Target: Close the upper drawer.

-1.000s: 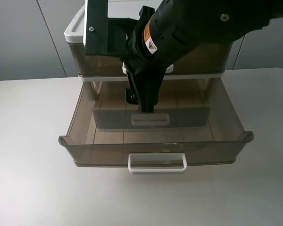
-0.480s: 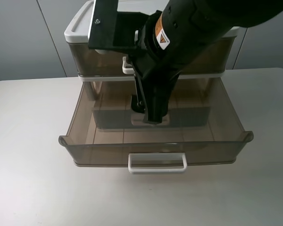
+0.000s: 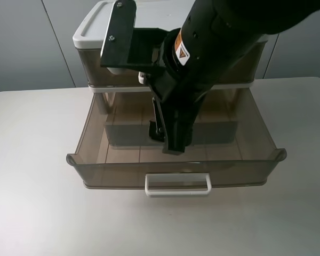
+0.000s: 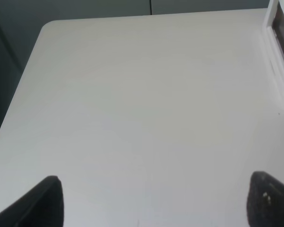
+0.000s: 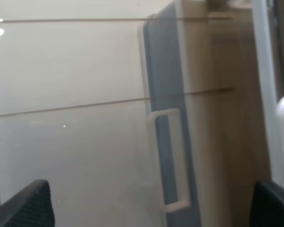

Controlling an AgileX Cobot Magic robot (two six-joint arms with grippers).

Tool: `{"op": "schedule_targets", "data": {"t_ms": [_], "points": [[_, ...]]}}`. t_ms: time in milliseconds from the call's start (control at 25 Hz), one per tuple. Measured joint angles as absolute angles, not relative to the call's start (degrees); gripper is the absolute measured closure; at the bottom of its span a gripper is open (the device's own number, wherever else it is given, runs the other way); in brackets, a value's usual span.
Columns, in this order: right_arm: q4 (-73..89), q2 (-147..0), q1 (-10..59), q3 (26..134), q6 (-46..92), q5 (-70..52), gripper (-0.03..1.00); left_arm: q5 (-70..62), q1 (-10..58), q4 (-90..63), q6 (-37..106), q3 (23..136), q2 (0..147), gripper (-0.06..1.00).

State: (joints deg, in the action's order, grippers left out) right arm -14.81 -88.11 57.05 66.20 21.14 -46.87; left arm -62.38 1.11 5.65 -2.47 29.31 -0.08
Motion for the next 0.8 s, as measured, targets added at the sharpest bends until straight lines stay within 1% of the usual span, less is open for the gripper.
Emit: {"op": "schedule_targets", "data": {"t_ms": [240,800], "points": [[-14.55,-90.46,57.05,66.20,23.68,-46.61,0.34,-62.38,1.11,5.65,-2.57,29.31,-0.08,0.20],[-17.95,-92.16,55.98,66.20,24.61,-38.85,0.34,-62.38,1.11,5.65,-2.57,29.31,-0.08,0.20]]}}
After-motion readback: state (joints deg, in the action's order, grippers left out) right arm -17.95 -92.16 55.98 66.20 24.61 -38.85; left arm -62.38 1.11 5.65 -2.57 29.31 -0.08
